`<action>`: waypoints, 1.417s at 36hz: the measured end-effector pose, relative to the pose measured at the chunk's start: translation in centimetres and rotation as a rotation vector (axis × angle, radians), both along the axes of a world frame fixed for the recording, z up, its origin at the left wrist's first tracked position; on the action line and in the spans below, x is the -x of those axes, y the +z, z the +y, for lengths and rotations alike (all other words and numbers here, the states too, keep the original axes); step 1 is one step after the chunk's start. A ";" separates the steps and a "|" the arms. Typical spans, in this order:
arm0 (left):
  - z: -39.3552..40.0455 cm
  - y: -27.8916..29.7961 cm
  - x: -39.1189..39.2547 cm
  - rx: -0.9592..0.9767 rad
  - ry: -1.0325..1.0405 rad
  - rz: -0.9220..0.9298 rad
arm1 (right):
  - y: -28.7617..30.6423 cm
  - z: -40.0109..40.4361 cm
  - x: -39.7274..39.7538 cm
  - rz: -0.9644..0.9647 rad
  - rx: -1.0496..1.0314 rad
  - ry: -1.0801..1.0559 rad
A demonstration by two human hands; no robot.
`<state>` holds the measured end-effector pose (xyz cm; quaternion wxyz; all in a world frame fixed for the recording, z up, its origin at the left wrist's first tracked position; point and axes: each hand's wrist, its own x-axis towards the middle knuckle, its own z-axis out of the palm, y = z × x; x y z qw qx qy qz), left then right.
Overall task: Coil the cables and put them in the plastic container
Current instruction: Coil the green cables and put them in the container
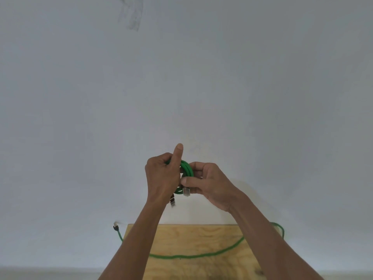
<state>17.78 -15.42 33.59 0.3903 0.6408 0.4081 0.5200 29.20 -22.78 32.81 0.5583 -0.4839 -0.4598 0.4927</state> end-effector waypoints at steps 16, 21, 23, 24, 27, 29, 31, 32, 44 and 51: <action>0.6 -2.9 1.0 0.160 0.098 0.112 | -2.5 -1.2 5.1 -0.968 -0.110 -0.314; 0.1 -4.7 1.6 0.245 0.092 0.112 | -5.8 -1.0 6.0 -1.178 -0.242 -0.450; 0.1 -5.5 2.0 0.247 0.108 0.144 | -6.5 -1.0 5.8 -1.169 -0.235 -0.416; 0.1 -5.9 2.1 0.239 0.118 0.161 | -6.8 -1.0 5.8 -1.171 -0.243 -0.408; -0.1 -6.6 2.4 0.238 0.129 0.175 | -7.3 -1.1 5.8 -1.083 -0.259 -0.437; -0.3 -6.7 2.4 0.251 0.136 0.146 | -7.3 -1.3 5.9 -0.862 -0.212 -0.510; -0.4 -6.8 2.2 0.281 0.159 0.111 | -7.4 -1.3 6.1 -0.633 -0.137 -0.598; -0.4 -6.9 2.1 0.296 0.170 0.093 | -7.4 -1.3 6.1 -0.548 -0.099 -0.618; -2.1 -8.8 1.2 0.309 0.165 0.141 | -9.2 -2.7 4.5 -0.422 0.052 -0.484; -3.8 -11.1 0.0 0.513 0.174 0.045 | -13.5 -4.4 4.8 -0.430 -0.125 -0.690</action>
